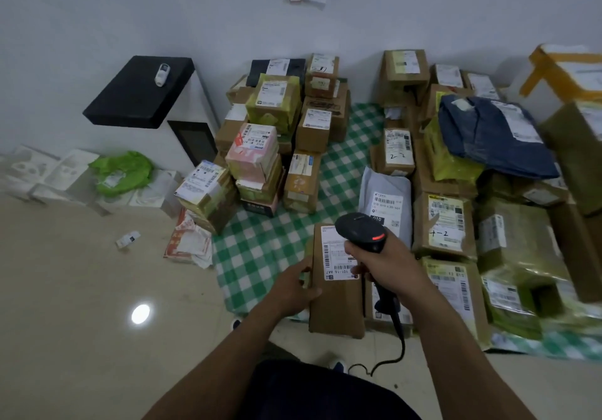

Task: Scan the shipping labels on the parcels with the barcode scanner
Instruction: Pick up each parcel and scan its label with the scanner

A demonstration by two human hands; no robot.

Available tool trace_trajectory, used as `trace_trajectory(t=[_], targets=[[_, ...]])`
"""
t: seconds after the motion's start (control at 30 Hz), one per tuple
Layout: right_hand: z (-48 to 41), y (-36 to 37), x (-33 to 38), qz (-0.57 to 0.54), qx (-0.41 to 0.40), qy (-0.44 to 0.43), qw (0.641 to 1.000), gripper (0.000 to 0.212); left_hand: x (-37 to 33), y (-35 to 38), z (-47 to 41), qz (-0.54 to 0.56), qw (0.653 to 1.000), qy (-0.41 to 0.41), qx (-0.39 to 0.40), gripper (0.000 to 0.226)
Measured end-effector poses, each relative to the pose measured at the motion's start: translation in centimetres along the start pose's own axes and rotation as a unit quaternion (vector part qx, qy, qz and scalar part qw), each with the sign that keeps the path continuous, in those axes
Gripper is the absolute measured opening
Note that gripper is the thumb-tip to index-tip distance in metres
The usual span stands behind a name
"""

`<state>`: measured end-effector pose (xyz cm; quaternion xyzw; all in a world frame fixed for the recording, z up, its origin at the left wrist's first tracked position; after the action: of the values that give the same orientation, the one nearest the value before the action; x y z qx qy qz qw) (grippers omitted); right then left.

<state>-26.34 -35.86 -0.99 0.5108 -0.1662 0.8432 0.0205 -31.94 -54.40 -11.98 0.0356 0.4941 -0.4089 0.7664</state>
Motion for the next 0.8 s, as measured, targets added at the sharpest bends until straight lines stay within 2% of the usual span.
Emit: trace_trajectory(t=[0.07,0.17,0.33,0.43,0.67,0.8], targets=[[-0.2,0.1,0.7,0.016,0.008,-0.008,1.0,0.036,-0.9,-0.7,0.0,-0.005,1.0,0.002,-0.029,0.064],[-0.7,-0.1,1.7,0.03,0.014,-0.013,0.999,0.032,-1.9,-2.9,-1.2,-0.016,0.996,-0.015,-0.09,0.071],[-2.3,-0.2,2.1,0.044,0.016,0.016,0.999,0.035,-5.5,-7.5,-5.5,-0.049,0.984,0.043,-0.165,0.064],[-3.4,-0.3,2.2,0.059,0.01,0.033,0.998,0.035,-7.5,-9.1,-9.0,-0.042,0.984,0.049,-0.168,0.061],[-5.9,-0.6,2.2,0.099,-0.021,0.063,0.993,0.028,-8.1,-10.3,-16.0,-0.04,0.985,0.027,-0.165,0.074],[-6.6,-0.7,2.0,0.105,-0.037,0.071,0.991,0.026,-7.9,-9.7,-17.8,-0.051,0.989,0.016,-0.138,0.098]])
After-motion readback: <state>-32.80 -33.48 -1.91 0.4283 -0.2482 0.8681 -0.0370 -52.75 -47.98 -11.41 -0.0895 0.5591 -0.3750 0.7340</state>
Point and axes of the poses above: each hand's wrist, its own z-axis away from the middle knuckle, its own y-axis out of the palm, x = y × z, the point moved 7 cm from there along -z, towards the middle knuckle, and after that the axes turned 4 degrees about z, right-handed, at the moved point
